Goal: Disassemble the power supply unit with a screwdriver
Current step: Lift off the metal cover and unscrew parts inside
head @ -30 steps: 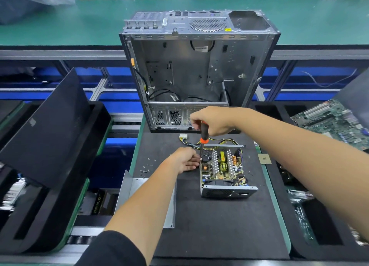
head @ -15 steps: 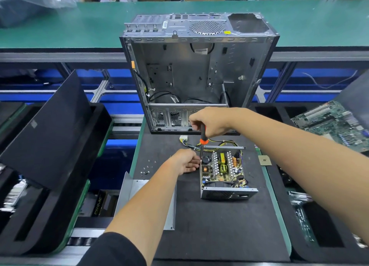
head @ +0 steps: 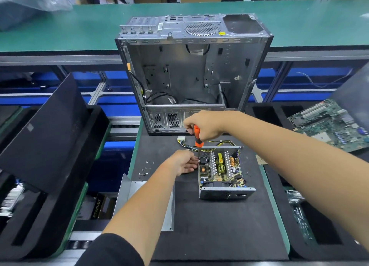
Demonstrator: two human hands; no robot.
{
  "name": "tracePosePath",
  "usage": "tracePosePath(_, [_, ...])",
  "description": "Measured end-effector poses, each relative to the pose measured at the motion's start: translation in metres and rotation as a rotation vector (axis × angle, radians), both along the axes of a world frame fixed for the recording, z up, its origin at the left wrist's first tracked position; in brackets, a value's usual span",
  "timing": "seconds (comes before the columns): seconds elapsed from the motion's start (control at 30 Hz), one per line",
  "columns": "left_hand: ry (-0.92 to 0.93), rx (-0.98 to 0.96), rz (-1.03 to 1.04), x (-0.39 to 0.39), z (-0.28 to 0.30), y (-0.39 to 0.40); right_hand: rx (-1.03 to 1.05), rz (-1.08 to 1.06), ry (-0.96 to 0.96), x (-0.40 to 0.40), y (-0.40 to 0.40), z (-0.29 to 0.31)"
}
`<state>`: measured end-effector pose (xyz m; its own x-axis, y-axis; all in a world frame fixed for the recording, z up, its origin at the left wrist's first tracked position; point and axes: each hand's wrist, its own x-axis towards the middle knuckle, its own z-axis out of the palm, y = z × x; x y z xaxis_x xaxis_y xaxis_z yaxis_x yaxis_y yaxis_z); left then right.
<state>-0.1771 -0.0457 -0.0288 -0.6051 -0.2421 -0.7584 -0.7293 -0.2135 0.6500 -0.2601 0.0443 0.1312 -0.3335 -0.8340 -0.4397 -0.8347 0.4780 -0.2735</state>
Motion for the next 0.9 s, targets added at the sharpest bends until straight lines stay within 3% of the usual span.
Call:
tracePosePath(0.2, [-0.003, 0.010, -0.007, 0.002, 0.001, 0.000, 0.087, -0.123, 0.187, -0.001, 0.000, -0.003])
tracePosePath(0.5, [-0.001, 0.021, 0.005, 0.001, 0.000, -0.001, 0.034, -0.026, 0.033, -0.002, 0.006, -0.002])
tracePosePath(0.67, [-0.006, 0.003, 0.006, 0.001, 0.002, 0.000, 0.252, -0.014, 0.277, -0.002, 0.003, -0.001])
tracePosePath(0.9, [-0.004, 0.017, 0.018, 0.002, 0.003, 0.000, -0.018, -0.005, 0.071, -0.004, 0.012, 0.002])
